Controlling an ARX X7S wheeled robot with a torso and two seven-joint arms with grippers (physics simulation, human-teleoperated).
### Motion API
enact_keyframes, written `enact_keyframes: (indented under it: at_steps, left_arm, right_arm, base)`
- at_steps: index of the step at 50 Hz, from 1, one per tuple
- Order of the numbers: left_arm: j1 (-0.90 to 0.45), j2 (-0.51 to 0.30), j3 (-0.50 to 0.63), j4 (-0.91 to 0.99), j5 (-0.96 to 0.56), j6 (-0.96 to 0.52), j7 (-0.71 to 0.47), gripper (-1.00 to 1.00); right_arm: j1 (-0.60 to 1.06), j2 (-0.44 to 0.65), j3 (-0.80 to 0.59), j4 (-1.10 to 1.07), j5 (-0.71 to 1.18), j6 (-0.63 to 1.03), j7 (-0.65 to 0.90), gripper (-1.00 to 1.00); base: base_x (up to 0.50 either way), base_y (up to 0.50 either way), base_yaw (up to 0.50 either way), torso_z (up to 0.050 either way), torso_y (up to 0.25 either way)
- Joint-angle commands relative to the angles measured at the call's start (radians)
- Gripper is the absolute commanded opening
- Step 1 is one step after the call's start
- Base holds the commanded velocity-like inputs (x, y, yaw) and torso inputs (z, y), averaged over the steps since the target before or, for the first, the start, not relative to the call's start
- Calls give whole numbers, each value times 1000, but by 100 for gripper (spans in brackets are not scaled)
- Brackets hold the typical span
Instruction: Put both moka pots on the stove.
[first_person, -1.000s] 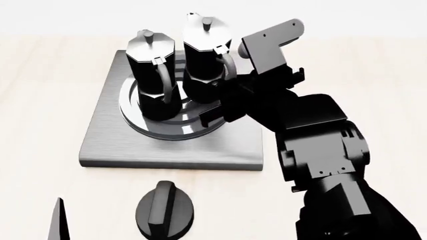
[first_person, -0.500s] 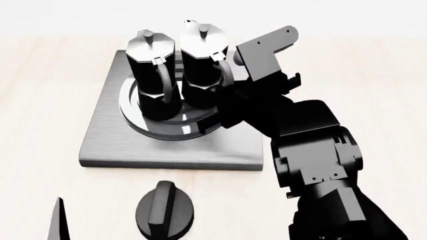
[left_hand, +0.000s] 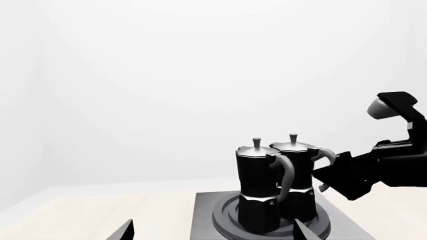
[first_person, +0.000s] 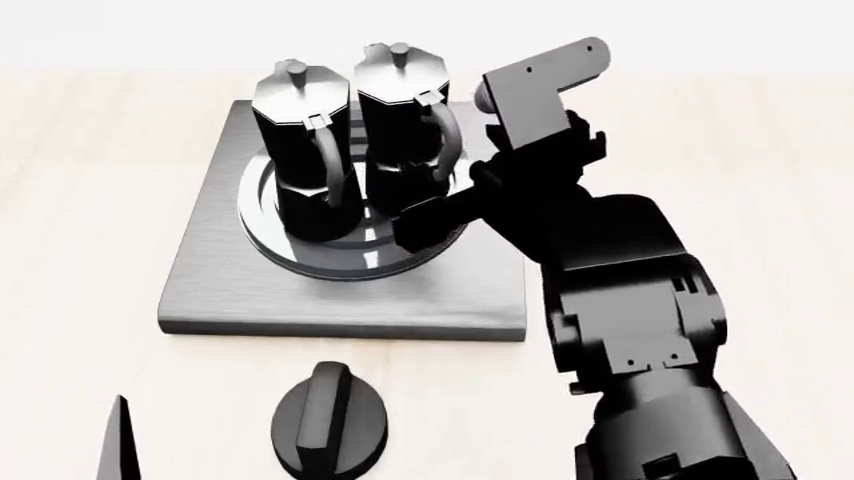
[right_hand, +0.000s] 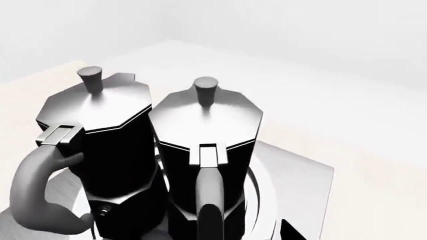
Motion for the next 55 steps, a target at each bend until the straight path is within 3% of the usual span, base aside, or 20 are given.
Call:
enact_keyframes:
  at_steps: [1,10,18,22,39,55]
  left_arm:
    - [-3,0,3,-2,-1,0,-1,100]
    - [-4,-2,6,9,3,-11,-5,100]
    - [-5,-5,6,10,2,-13,-7,100]
    - [-3,-5,8,13,4,-12,-8,100]
    - [1,-9,8,19,2,-7,-13,100]
    - [2,-9,11,10,6,5,-15,100]
  right_arm:
    - [-162,121,83,-511,63,195,69,100]
    - [-314,217,158,-937,184,312,172,100]
    - [-467,251,271,-1303,234,242,338,100]
    - [-542,265,251,-1424,73,159,474,100]
    - [-809,322,312,-1714,-5,78,648,100]
    - [-997,337,358,-1753,-7,-12,688,100]
  base:
    - [0,0,0,0,0]
    - [0,0,0,0,0]
    - [0,0,0,0,0]
    - [0,0,0,0,0]
    - [0,0,0,0,0]
    - [0,0,0,0,0]
